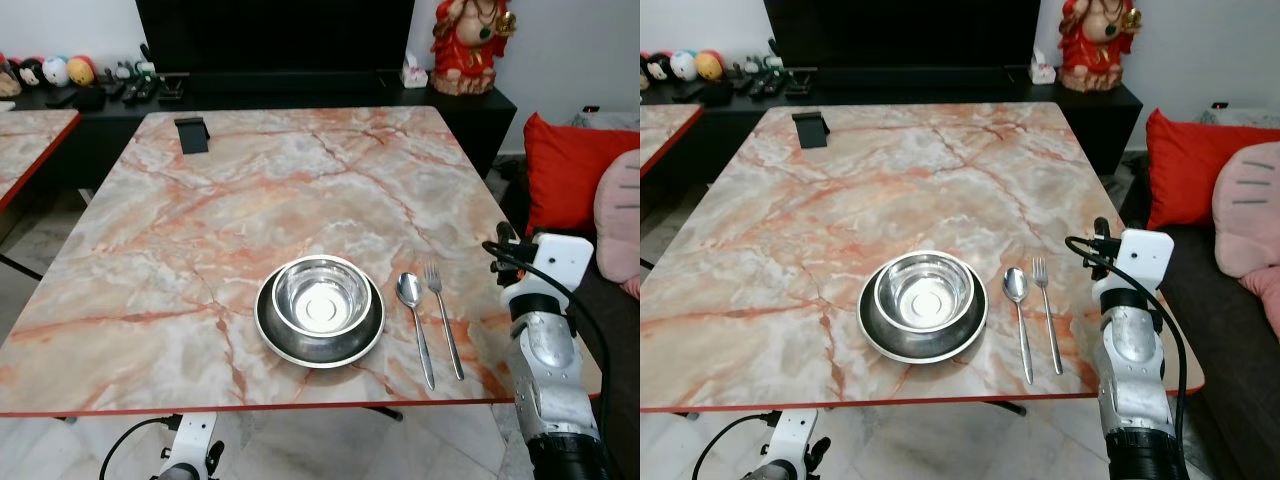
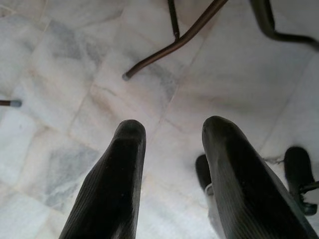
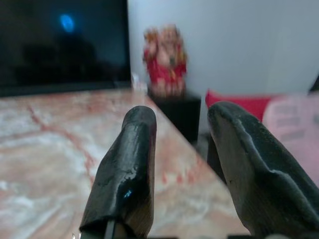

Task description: Setting the table

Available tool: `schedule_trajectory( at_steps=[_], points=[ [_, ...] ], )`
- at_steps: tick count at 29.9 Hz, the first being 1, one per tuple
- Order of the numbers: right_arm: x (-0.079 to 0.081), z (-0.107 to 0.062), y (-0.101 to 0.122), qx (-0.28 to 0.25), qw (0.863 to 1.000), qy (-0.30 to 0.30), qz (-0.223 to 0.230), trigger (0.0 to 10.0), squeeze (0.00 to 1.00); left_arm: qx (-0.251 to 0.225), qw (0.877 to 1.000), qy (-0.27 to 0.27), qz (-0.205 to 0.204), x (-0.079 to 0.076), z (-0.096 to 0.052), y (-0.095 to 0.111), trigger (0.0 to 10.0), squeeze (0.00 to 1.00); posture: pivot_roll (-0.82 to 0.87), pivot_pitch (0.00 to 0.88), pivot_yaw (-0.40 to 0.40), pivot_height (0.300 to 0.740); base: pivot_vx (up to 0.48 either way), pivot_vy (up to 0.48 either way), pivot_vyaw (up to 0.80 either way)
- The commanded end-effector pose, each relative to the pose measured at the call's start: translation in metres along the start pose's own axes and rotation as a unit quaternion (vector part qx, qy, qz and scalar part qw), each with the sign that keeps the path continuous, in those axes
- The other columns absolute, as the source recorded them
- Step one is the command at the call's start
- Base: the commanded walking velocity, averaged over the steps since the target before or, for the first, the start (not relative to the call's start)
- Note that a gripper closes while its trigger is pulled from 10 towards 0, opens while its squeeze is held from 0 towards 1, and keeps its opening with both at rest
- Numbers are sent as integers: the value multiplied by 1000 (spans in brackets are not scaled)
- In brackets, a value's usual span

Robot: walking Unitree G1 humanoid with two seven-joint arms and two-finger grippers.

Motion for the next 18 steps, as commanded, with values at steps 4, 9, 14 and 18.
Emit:
schedule_trajectory(
  at_steps=[4,9,14,18],
  points=[
    [3,-9,13,-51,999,-7,10,10000,0,7,1000,5,4,8,-2,-3,10000,0,-38,0,11,740,0,0,0],
    [5,-11,16,-61,998,-16,19,10000,0,7,1000,7,6,10,-3,-5,10000,0,-43,0,17,740,0,0,0],
    [7,-9,18,-66,998,-11,21,10000,0,8,1000,9,-2,10,-3,-5,10000,0,-42,0,19,740,0,296,0],
    [11,-7,21,-71,997,-6,17,10000,0,3,999,27,-38,14,-2,-2,10000,0,-34,0,9,740,0,293,0]
  ],
)
Point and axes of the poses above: a point about 5 cm out from each wrist's last joint towards the gripper, its own z axis pointing out of the wrist towards the gripper, its own y axis along the axis of the wrist's last joint, x = y × z, the point moved 1 cm from there along z, pointing out of the wrist towards the gripper, and after that the axes turned 13 degrees about -z, right-handed, at the moved point
